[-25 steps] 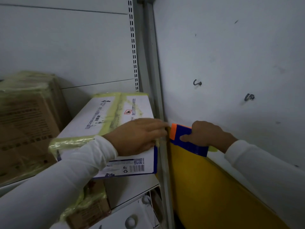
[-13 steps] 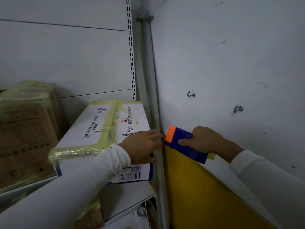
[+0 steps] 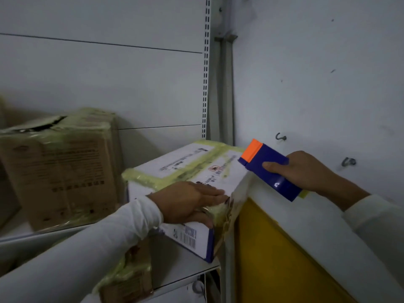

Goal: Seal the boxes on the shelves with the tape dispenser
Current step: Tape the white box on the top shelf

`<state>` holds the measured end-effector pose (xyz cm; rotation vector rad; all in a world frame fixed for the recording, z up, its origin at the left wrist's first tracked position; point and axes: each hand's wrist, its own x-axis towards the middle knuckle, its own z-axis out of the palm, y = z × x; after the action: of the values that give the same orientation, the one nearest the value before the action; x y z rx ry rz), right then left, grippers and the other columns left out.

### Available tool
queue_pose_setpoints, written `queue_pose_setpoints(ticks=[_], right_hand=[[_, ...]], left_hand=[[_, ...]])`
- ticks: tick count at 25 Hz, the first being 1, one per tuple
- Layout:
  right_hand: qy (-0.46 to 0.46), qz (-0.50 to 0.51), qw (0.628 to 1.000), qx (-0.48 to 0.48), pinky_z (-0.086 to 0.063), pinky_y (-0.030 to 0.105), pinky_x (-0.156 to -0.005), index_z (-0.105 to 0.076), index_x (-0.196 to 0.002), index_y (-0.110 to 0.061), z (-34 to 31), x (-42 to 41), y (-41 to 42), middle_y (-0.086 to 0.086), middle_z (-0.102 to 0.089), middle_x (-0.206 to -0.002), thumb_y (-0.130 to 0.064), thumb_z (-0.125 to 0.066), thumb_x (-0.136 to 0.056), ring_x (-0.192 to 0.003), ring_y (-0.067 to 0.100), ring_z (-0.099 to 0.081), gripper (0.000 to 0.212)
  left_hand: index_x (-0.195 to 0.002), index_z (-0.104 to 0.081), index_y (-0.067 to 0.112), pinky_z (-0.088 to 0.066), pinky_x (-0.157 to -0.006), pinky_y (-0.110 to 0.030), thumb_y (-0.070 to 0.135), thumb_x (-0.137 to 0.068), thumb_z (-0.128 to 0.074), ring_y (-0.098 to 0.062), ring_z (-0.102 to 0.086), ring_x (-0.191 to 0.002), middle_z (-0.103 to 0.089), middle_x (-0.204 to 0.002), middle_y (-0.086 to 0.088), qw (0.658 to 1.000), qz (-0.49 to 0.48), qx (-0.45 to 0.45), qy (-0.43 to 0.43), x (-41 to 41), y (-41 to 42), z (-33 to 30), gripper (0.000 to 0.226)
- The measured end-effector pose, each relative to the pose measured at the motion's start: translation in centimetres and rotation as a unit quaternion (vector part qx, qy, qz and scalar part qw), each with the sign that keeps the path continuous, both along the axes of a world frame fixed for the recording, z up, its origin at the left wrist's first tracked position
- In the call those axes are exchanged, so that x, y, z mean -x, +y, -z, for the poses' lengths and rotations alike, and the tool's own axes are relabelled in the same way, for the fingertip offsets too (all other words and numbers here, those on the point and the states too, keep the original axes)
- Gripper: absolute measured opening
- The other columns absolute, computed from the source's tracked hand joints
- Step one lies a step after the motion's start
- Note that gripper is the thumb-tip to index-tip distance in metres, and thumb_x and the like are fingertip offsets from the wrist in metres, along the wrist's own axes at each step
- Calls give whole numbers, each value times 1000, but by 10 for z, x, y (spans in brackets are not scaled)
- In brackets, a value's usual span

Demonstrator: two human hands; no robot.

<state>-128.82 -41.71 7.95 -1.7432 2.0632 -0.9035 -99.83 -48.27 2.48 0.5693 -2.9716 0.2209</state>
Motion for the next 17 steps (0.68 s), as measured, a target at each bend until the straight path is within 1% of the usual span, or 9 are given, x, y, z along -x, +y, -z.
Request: queue_pose_setpoints(ticks=[3, 5, 7, 8, 10, 12, 14, 16, 17], right_hand=[[-10, -18, 1000, -10, -43, 28, -58, -61, -77, -4, 0, -12, -4, 16, -68, -76, -48, -66, -87, -69, 27, -65, 45], [-15, -26, 999, -16, -44, 30, -63, -64, -84, 3, 5, -18, -9, 20, -69, -81, -47, -66, -87, -75, 32, -67, 50], [-21, -37, 999, -20, -45, 32, -66, -65, -90, 7, 8, -24, -12, 23, -70, -84, -46, -67, -87, -79, 35, -69, 53], [-25, -42, 999, -21, -46, 32, -67, -65, -91, 6, 10, -26, -13, 21, -71, -84, -46, -67, -87, -79, 34, -69, 52], [-33, -55, 998, -27, -48, 29, -63, -65, -91, -1, 11, -28, -14, 14, -71, -80, -45, -67, -87, -75, 28, -70, 45], [-45, -58, 997, -24, -46, 23, -55, -64, -85, -8, 9, -28, -14, 5, -70, -72, -44, -67, -86, -64, 16, -69, 37], [-50, -60, 997, -19, -44, 19, -47, -64, -82, -10, 6, -25, -14, 2, -70, -67, -45, -68, -86, -55, 11, -67, 35], [-50, -60, 997, -18, -44, 18, -43, -64, -84, -9, 2, -25, -15, 2, -71, -67, -46, -68, -85, -53, 10, -67, 37], [-49, -61, 997, -18, -44, 18, -44, -64, -85, -9, 1, -25, -16, 1, -71, -67, -47, -68, -85, -53, 10, -68, 37]], left_hand=[[-149, -22, 35, -9, -118, -30, 55, -89, -51, -6, -16, -144, -21, -156, 12, 996, -85, -35, -14, -30, -12, 3, 69], [-149, -19, 37, 0, -118, -38, 68, -82, -50, -4, -9, -145, -17, -157, 13, 988, -147, -27, -36, -38, -17, 6, 80], [-146, -27, 35, -1, -118, -44, 83, -72, -43, -9, -17, -144, -27, -154, 13, 982, -187, -11, -26, -35, -17, 8, 90], [-143, -36, 34, -3, -117, -44, 83, -72, -41, -11, -27, -140, -37, -149, 11, 981, -194, -3, -1, -32, -16, 8, 87], [-138, -46, 26, -5, -116, -38, 69, -82, -47, -14, -39, -134, -47, -143, 6, 981, -183, -12, 58, -30, -17, 9, 71], [-140, -44, 21, 1, -115, -30, 54, -88, -53, -11, -36, -136, -42, -147, 6, 981, -170, -63, 75, -43, -21, 6, 62], [-143, -41, 20, 4, -115, -27, 47, -91, -54, -9, -30, -139, -37, -150, 7, 973, -186, -122, 64, -64, -28, -1, 59], [-138, -46, 19, -8, -117, -29, 42, -93, -52, -15, -35, -136, -43, -146, 3, 963, -219, -145, 49, -81, -34, -6, 50], [-130, -52, 19, -25, -113, -33, 39, -93, -51, -21, -45, -128, -50, -138, -1, 960, -241, -133, 49, -85, -36, -5, 42]])
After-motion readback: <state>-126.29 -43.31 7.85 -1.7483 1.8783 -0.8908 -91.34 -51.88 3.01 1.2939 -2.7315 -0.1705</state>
